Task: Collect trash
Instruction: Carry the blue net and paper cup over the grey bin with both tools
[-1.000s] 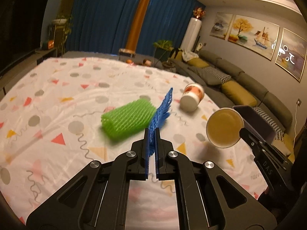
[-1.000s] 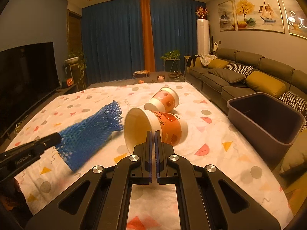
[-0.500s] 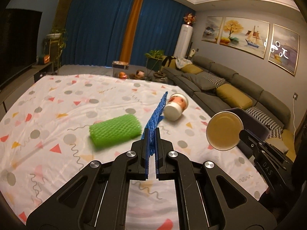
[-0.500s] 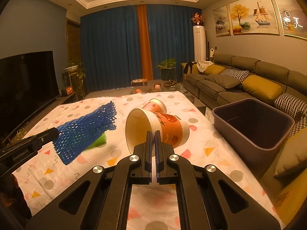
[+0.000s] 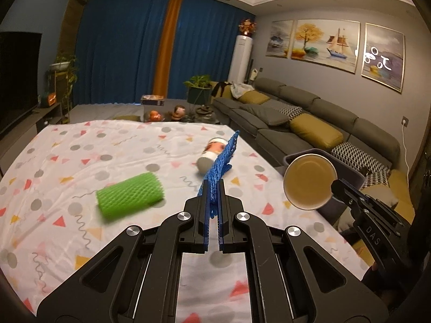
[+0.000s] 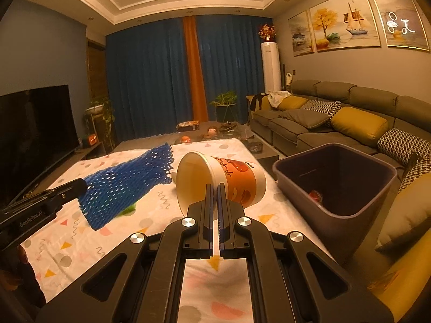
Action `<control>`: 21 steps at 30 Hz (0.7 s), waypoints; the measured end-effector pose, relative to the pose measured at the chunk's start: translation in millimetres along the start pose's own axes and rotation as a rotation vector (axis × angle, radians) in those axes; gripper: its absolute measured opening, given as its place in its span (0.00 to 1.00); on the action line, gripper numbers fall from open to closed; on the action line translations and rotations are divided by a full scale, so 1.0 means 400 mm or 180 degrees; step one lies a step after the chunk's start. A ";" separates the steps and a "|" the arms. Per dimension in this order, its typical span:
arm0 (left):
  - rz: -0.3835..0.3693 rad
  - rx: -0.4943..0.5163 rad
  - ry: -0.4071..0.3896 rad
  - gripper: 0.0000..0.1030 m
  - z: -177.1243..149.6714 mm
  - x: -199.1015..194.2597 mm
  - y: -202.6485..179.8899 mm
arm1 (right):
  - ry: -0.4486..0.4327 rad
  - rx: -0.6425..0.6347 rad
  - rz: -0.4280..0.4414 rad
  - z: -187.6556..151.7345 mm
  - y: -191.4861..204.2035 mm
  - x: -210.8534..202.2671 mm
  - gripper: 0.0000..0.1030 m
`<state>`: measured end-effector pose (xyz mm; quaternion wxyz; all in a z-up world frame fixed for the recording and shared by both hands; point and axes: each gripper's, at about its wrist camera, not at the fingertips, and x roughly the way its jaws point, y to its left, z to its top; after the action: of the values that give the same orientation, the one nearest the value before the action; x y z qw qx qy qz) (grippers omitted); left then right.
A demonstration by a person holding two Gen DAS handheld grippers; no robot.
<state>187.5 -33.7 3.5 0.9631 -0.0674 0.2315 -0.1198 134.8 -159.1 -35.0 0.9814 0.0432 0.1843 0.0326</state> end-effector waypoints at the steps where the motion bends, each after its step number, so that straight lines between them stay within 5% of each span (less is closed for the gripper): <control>1: -0.0015 0.0018 -0.0003 0.04 0.002 0.002 -0.008 | -0.0013 0.0012 -0.0016 0.002 -0.010 -0.003 0.04; 21: -0.0692 0.0377 -0.0037 0.04 0.083 0.184 -0.310 | -0.0265 0.0312 -0.0762 0.058 -0.307 -0.024 0.04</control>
<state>241.8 -169.8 24.3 0.9480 -0.0358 0.2097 -0.2367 140.3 -283.4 -22.1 0.9818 0.0701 0.1486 -0.0956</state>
